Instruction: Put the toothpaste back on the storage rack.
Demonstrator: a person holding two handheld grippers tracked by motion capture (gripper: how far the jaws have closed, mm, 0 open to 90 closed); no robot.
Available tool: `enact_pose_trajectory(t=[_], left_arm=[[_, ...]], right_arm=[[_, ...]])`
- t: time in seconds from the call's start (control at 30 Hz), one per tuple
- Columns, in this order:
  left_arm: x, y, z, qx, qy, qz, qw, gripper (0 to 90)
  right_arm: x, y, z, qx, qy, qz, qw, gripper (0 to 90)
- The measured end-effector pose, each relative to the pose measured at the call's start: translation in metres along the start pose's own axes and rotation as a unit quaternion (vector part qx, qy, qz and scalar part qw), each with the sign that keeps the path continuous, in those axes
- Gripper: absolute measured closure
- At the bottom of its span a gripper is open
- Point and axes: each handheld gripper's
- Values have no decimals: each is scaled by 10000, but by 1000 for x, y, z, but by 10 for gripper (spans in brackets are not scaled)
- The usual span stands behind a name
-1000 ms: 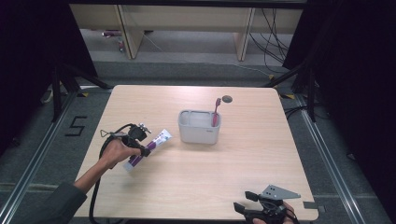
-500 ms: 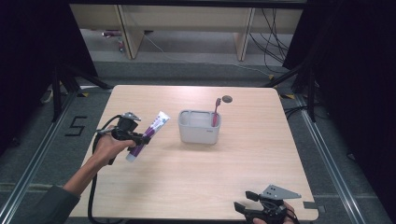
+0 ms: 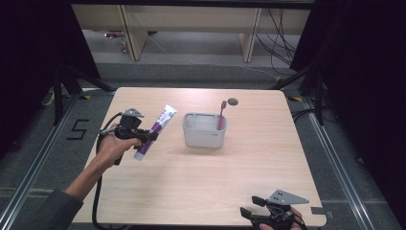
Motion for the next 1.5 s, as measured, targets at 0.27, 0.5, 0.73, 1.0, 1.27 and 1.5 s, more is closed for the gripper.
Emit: enact_pose_trajectory(t=[0.27, 0.5, 0.73, 1.0, 1.27, 1.5], left_arm=[[-7, 23, 0, -410, 22, 128, 9991, 764], [-14, 43, 8, -906, 94, 87, 9958, 765], [-21, 57, 17, -1164, 127, 128, 9930, 765], [-27, 71, 32, -1358, 114, 104, 9906, 765], [-34, 85, 47, -1560, 171, 121, 9875, 764], [-40, 97, 62, -1637, 147, 135, 9863, 764]], right_arm=[[1, 0, 0, -16, -9, -6, 10000, 341], [0, 0, -2, -8, -66, -25, 10000, 340], [0, 1, -2, -2, -58, -22, 10000, 341], [0, 0, -1, -18, 69, 39, 10000, 341], [-1, 0, -1, -7, 82, 20, 10000, 341], [-1, 0, -2, -40, -4, -27, 10000, 340]])
Point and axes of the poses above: each handheld gripper's, and its own axes: z roughly forward along the jaws, y roughly out of its top, x roughly to its left, and after that the axes turned 11 degrees about z, right-handed
